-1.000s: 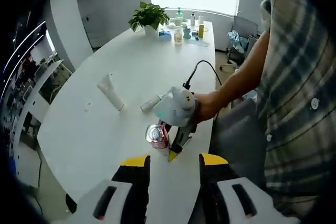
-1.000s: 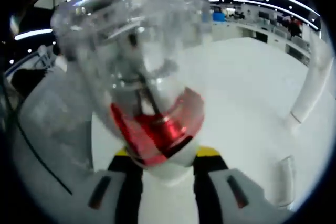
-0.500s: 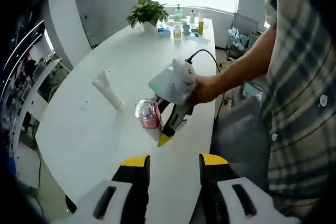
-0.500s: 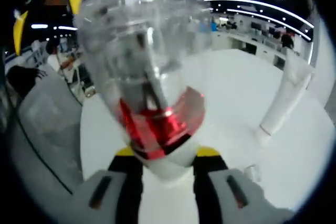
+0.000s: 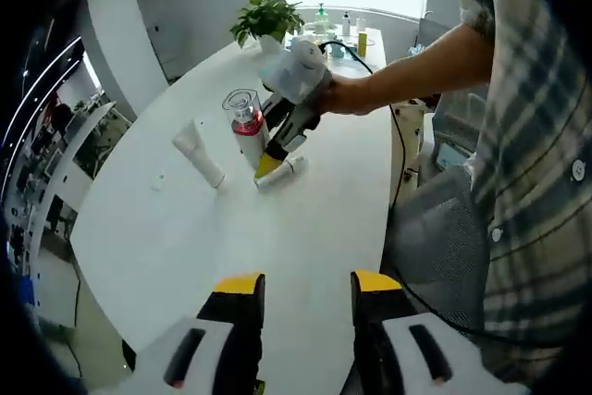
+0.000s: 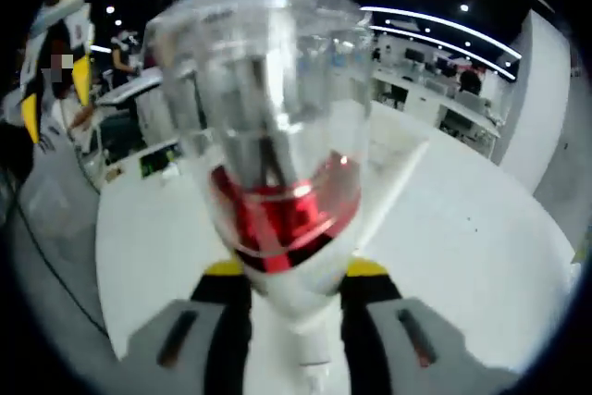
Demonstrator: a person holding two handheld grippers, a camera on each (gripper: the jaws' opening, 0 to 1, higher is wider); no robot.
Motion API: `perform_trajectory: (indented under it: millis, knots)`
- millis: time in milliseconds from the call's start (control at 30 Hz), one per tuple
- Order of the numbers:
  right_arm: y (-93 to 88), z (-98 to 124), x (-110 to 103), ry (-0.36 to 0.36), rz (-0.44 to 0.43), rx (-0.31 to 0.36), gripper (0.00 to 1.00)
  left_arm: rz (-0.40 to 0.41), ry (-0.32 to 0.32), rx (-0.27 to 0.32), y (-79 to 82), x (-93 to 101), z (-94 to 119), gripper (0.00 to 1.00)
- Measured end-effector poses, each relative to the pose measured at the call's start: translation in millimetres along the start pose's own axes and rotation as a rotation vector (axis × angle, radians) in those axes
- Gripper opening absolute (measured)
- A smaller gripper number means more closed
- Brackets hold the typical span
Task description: Arrange the skincare products in the storage area until every visible bottle or jar stands upright without overlapping.
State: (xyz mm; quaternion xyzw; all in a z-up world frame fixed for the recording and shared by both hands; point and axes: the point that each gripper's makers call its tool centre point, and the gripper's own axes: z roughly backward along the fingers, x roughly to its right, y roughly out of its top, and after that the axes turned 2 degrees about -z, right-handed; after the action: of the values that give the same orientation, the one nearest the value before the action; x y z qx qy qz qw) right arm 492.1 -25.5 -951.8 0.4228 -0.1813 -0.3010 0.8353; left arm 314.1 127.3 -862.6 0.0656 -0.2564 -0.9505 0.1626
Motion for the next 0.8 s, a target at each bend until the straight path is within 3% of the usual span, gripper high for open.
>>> perform_trajectory:
  millis: [200, 800]
  knots:
    - [0.2, -14, 31, -0.012, -0.009, 0.014, 0.34, -0.015, -0.015, -0.026, -4.5, 3.0, -5, 0.38]
    - [-27.7, -58, 66, -0.014, -0.090, 0.023, 0.34, 0.039, 0.010, -0.049, -11.0, -5.7, -7, 0.38]
